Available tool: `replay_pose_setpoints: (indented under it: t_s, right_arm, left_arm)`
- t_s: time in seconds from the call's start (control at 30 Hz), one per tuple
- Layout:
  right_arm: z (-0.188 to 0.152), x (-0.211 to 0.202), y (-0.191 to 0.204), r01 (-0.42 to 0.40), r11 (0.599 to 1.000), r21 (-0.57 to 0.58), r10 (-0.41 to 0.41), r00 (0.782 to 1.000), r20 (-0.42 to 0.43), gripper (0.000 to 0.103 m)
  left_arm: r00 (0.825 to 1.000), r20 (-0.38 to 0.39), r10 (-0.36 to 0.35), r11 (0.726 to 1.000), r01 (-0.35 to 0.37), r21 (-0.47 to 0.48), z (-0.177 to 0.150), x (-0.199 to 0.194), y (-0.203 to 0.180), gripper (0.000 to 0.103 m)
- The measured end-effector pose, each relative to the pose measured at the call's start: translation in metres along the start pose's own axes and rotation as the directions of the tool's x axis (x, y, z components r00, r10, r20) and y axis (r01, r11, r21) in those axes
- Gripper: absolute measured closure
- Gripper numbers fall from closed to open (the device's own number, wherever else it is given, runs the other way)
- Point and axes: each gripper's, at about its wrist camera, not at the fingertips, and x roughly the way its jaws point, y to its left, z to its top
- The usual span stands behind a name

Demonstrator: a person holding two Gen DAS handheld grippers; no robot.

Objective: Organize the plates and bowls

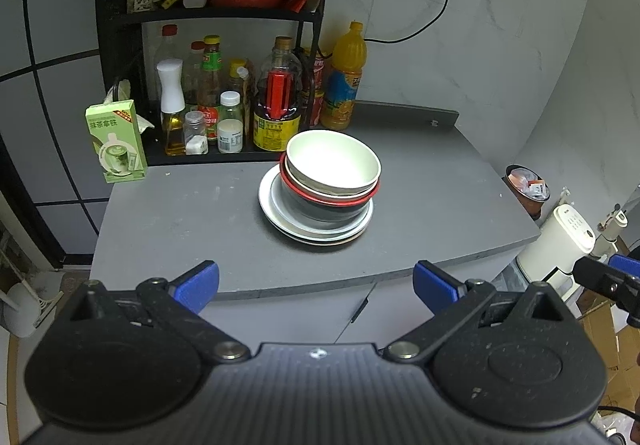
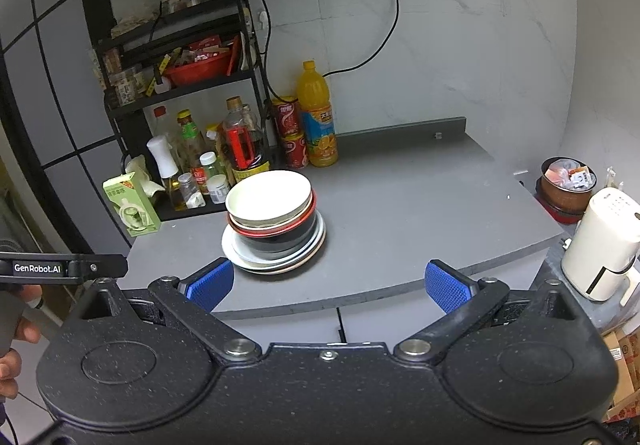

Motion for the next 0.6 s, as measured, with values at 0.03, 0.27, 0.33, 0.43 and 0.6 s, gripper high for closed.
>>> replay_pose_setpoints:
  t_s: [0.03, 0.27, 0.33, 0.43, 0.6]
  right_arm:
    - [0.0, 0.001, 0.001, -0.001, 1.0, -0.005, 0.001, 1.0, -0.002, 0.0]
    - [0.0, 0.008, 0.006, 0.029, 0.999, -0.027, -0.029, 1.0, -0.011, 0.0]
    - [0.001, 0.008, 0.005, 0.037, 0.999, -0.026, -0.037, 0.999, -0.016, 0.0]
    - [0.001, 0.008, 0.004, 0.042, 0.999, -0.024, -0.042, 0.999, -0.018, 0.0]
    - [0.0, 0.011, 0.002, 0.056, 0.998, -0.017, -0.057, 0.998, -0.029, 0.0]
  left_arm:
    - [1.0, -0.002, -0.001, 1.0, 0.001, 0.001, 0.001, 0.0, 0.0, 0.001]
    - [1.0, 0.0, -0.007, 1.0, 0.007, 0.025, 0.006, 0.003, 0.001, 0.001]
    - [1.0, 0.0, -0.012, 1.0, 0.012, 0.024, 0.006, 0.005, 0.0, 0.001]
    - [1.0, -0.013, -0.022, 0.999, 0.023, 0.037, 0.007, 0.01, -0.002, 0.001]
    - [0.999, -0.027, -0.036, 0.998, 0.038, 0.051, 0.006, 0.017, -0.01, 0.001]
